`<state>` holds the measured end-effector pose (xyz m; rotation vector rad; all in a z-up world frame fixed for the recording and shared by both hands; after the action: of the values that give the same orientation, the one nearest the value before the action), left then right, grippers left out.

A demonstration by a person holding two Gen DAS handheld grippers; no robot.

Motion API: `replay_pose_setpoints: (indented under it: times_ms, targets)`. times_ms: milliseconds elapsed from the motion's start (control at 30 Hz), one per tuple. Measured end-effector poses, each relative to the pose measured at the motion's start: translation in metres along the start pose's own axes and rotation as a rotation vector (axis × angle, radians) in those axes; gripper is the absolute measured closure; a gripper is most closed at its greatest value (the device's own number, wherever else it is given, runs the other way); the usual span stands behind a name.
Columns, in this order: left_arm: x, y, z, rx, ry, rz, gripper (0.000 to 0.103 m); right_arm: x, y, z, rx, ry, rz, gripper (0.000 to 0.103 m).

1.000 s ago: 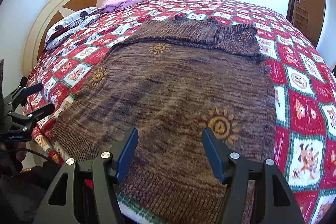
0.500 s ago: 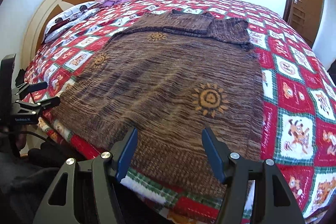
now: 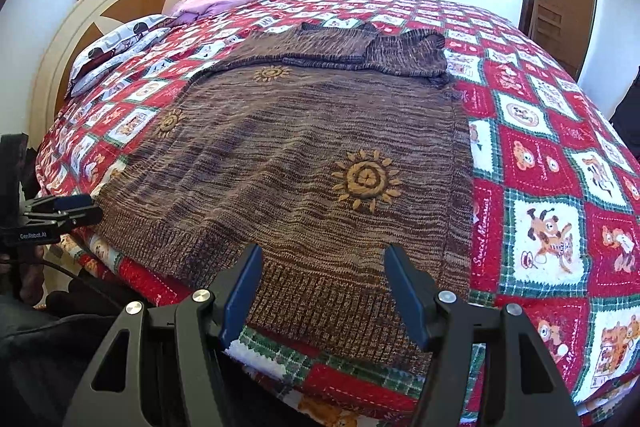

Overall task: Fold small clothes
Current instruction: 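Grasp the sweater hem with the left tool while the right tool grasps the hem too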

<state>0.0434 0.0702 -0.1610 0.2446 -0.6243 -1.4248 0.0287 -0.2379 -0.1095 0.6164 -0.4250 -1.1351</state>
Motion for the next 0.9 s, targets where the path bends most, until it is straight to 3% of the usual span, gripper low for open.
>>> replay_pose_setpoints:
  times_ms: [233,267,333,567,600,633,700,900]
  targets:
    - [-0.001,-0.002,-0.001,-0.015,-0.031,0.026,0.026,-0.001,-0.001,0.000,0.000,0.003,-0.004,0.039]
    - [0.000,-0.002,0.000,-0.012,-0.033,0.022,0.029,-0.001,-0.001,0.000,0.000,0.003,-0.005,0.039]
    - [0.005,-0.003,-0.001,-0.013,-0.044,0.001,0.043,-0.001,-0.001,-0.001,-0.002,0.004,-0.007,0.039]
    - [0.008,-0.004,-0.002,-0.013,-0.052,-0.014,0.044,0.006,-0.001,0.006,0.013,-0.013,-0.016,0.039]
    - [0.008,-0.004,-0.001,-0.009,-0.051,-0.015,0.047,0.010,-0.002,0.008,0.014,-0.017,-0.027,0.039]
    - [0.008,-0.003,-0.001,-0.007,-0.059,-0.017,0.066,0.014,-0.003,0.010,0.014,-0.023,-0.039,0.039]
    - [0.009,-0.004,-0.003,-0.018,-0.084,-0.011,0.093,0.026,-0.008,0.014,0.008,-0.045,-0.070,0.039]
    - [0.006,-0.002,-0.004,-0.012,-0.121,0.009,0.093,0.050,-0.028,0.022,-0.024,-0.089,-0.141,0.039]
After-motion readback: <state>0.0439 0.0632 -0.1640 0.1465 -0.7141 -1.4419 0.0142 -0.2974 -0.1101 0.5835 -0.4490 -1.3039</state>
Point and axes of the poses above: each gripper's, at about its wrist camera, not at the fingertips, and z roughly against the way its jaws point, x to its right, y to its top, the point moved 3 cm from there along -z, roughly the way its jaws point, and after that the axes turned 5 degrees about z, right-handed, at the moved point
